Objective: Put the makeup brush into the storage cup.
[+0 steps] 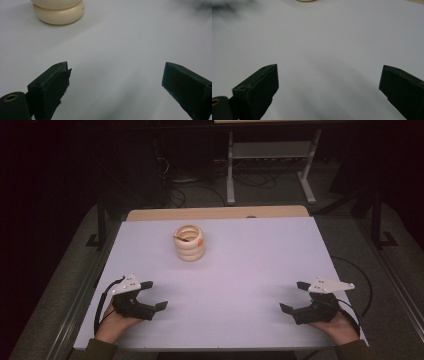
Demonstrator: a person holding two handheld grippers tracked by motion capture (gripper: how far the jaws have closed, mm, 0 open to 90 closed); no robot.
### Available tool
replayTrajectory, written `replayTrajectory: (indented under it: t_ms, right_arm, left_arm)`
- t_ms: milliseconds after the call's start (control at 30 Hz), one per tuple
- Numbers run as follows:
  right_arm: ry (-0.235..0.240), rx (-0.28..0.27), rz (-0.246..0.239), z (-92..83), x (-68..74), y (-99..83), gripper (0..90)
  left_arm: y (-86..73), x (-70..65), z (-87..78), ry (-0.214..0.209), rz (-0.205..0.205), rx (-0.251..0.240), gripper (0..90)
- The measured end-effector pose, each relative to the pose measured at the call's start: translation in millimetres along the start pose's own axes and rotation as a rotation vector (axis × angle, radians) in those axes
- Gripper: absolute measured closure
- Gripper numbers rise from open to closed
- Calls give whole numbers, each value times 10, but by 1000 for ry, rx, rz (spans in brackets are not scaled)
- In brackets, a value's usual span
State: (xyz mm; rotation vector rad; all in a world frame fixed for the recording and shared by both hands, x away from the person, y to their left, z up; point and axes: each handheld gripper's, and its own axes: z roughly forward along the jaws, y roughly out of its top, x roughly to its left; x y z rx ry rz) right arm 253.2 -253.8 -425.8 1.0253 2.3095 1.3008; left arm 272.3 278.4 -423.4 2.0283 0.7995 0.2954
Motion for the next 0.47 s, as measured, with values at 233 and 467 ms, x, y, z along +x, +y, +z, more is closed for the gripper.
replayTrajectory:
  t_ms: [233, 467]
  right_arm:
    - [-8, -3, 2, -3, -8, -6, 19]
    - [-10, 0, -4, 6, -7, -11, 19]
  left_arm:
    - [-74, -28, -21, -4, -2, 21, 60]
    - [-96, -23, -16, 5, 4, 31, 60]
